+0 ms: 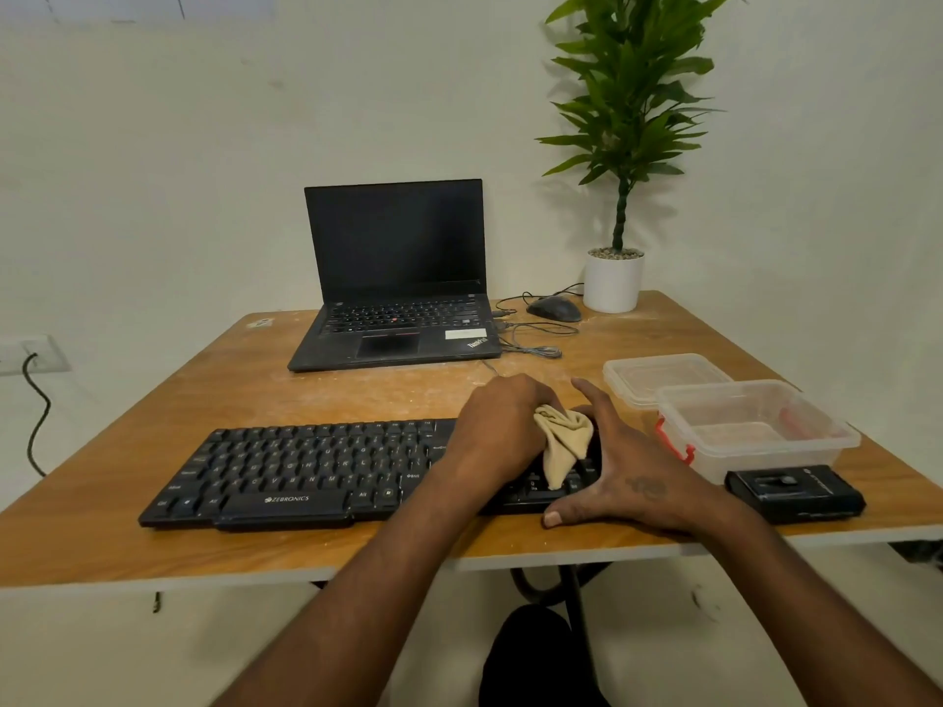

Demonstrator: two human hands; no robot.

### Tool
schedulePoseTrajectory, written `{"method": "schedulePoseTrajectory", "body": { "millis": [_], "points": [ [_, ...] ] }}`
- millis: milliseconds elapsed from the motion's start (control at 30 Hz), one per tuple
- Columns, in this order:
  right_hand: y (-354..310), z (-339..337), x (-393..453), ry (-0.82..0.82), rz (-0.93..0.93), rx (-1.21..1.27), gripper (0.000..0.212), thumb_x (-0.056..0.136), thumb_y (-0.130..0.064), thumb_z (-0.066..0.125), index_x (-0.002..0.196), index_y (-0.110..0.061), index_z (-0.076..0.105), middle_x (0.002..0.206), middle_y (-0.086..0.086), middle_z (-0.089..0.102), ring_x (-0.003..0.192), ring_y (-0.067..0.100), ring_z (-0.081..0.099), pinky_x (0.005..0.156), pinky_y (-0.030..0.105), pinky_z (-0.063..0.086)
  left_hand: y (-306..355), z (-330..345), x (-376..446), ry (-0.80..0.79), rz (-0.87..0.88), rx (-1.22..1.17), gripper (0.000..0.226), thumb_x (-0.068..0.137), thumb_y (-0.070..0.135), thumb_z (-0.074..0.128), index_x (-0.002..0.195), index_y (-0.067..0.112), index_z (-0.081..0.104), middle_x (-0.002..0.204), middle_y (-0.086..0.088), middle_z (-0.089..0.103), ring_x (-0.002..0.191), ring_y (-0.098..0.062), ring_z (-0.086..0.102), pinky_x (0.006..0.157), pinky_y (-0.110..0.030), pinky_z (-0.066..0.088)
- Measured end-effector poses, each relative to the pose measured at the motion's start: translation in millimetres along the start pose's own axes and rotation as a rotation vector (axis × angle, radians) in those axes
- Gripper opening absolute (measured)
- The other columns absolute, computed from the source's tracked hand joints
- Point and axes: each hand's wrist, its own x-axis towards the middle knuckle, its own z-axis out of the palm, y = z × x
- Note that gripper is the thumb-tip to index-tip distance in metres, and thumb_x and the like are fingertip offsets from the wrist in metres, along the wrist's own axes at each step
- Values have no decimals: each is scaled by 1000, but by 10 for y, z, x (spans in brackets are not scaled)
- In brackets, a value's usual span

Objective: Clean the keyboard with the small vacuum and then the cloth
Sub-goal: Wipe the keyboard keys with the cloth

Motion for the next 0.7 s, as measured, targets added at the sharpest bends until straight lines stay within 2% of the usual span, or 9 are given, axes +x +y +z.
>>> {"method": "schedulePoseTrajectory", "body": {
  "millis": [133,200,300,400,467,567,700],
  "points": [
    [-2,-3,-4,6,-3,-2,150,41,-74,89,149,-55,-13,163,-6,27,143,23,38,116,40,36,-178,-148,-123,18,-39,68,26,94,12,67,104,32,80,100,5,78,94,-15,70,79,-36,58],
    [9,-2,-9,8,-4,8,150,41,-72,90,149,-55,-11,161,-6,29,140,20,42,113,38,39,-274,-187,-188,47,-66,89,25,94,13,68,103,32,81,101,6,78,95,-16,70,77,-37,58],
    [23,0,-12,18,-8,12,150,39,-74,90,149,-55,-11,161,-8,30,137,18,44,111,35,41,-262,-169,-248,75,-77,78,32,92,8,66,106,32,81,103,5,79,94,-17,70,68,-28,44],
    [17,3,8,13,-14,-1,148,40,-76,88,148,-57,-11,162,-7,29,140,22,42,113,39,40,-124,-104,-230,71,-65,28,34,92,7,66,109,33,80,102,4,79,93,-15,68,64,-26,40],
    [20,0,9,8,-23,-5,146,43,-74,89,148,-57,-11,160,-8,31,136,17,43,110,33,40,21,-45,-206,36,-32,-28,36,90,6,63,111,30,80,102,1,79,93,-19,69,65,-28,43],
    [24,-2,-9,5,-37,28,148,45,-68,91,151,-52,-11,158,-11,35,126,4,41,104,24,35,209,39,-190,-8,29,-69,39,87,9,62,114,31,80,105,-3,79,96,-27,70,75,-35,52],
    [26,1,-5,2,-40,31,149,44,-69,91,151,-53,-11,156,-14,36,125,3,41,101,22,34,199,47,-196,-19,30,-58,42,86,7,61,114,32,79,107,-2,78,97,-27,69,81,-40,57]
  ]
}}
